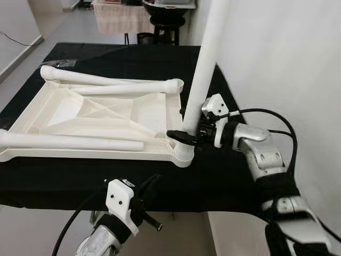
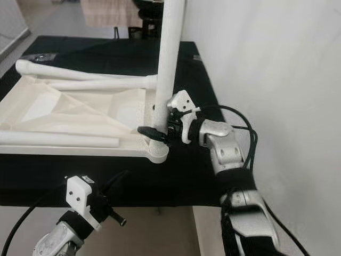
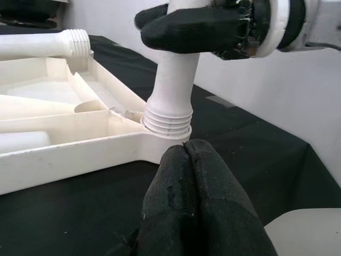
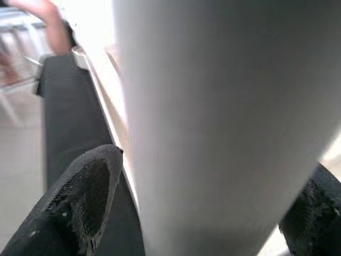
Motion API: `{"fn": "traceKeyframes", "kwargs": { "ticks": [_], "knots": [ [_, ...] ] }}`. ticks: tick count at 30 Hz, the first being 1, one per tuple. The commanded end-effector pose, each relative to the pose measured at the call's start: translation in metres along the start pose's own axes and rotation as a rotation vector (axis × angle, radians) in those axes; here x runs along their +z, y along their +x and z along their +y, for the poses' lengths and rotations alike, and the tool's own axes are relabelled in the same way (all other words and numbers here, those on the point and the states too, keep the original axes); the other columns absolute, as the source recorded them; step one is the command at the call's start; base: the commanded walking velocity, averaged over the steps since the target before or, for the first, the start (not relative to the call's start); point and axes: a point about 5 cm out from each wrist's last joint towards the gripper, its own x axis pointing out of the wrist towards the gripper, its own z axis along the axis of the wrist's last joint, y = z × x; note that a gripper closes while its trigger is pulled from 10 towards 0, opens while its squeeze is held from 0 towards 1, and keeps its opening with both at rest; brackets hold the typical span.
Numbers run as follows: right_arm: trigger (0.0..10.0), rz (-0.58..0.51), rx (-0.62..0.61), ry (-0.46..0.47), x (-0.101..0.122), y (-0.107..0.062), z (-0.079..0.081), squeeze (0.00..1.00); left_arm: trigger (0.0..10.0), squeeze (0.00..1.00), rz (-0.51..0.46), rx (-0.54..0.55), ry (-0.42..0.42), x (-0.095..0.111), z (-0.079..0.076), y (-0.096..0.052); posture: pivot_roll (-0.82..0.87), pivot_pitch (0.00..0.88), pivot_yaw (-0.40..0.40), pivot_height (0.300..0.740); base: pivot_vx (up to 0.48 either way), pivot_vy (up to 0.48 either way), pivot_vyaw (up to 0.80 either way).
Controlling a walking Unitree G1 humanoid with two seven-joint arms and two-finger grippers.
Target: Building children table
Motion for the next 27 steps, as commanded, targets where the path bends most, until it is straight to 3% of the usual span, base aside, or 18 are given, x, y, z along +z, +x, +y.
{"fn": "traceKeyframes", "kwargs": {
  "ticks": [1,2,12,18,20,21,24,25,26,27],
  "knots": [
    [10.0,-0.021,0.025,0.018,0.002,-0.001,-0.003,0.00,10.0,0.00,0.025,0.003,-0.011,-0.005,-0.002,-0.001,0.10,0.063,-0.100,0.740,0.000,0.000,0.00],
    [0.0,-0.019,0.030,0.025,0.002,-0.001,-0.005,0.00,10.0,0.00,0.026,0.003,-0.011,-0.005,-0.002,-0.001,0.10,0.063,-0.101,0.740,0.000,0.000,0.00],
    [0.0,-0.016,0.026,0.042,-0.004,-0.010,-0.009,0.00,10.0,0.00,0.027,0.003,-0.013,-0.004,-0.003,-0.003,0.10,0.073,-0.100,0.740,0.000,0.000,0.00],
    [0.0,-0.006,-0.043,0.017,-0.013,-0.023,-0.007,0.00,10.0,0.00,0.028,0.001,-0.016,-0.004,-0.004,-0.003,0.10,0.078,-0.098,0.740,0.000,0.000,0.00],
    [0.0,0.024,-0.152,0.041,-0.028,-0.027,0.000,0.00,10.0,0.00,0.029,0.001,-0.017,-0.004,-0.003,-0.004,0.08,0.085,-0.105,0.740,0.000,0.000,0.00],
    [0.0,0.070,-0.299,0.051,-0.042,-0.019,0.008,0.00,10.0,0.00,0.029,0.001,-0.017,-0.004,-0.002,-0.004,0.08,0.085,-0.103,0.740,0.000,0.000,0.00],
    [0.0,0.099,-0.402,0.053,-0.050,-0.015,0.013,0.00,10.0,0.00,0.030,0.001,-0.017,-0.004,-0.002,-0.005,0.08,0.085,-0.103,0.740,0.000,0.000,0.00],
    [0.0,0.136,-0.584,0.129,-0.065,-0.010,0.027,0.00,10.0,0.00,0.031,-0.001,-0.016,-0.005,-0.001,-0.005,0.09,0.084,-0.104,0.740,0.000,0.000,0.00],
    [0.0,0.136,-0.584,0.129,-0.065,-0.010,0.027,0.00,10.0,0.00,0.031,-0.001,-0.016,-0.005,-0.001,-0.005,0.09,0.084,-0.104,0.740,0.000,0.000,0.00],
    [0.0,0.173,-0.649,0.125,-0.073,-0.005,0.040,0.00,10.0,0.00,0.033,0.000,-0.015,-0.006,-0.001,-0.005,0.08,0.072,-0.097,0.740,0.000,0.000,0.00]
  ]
}}
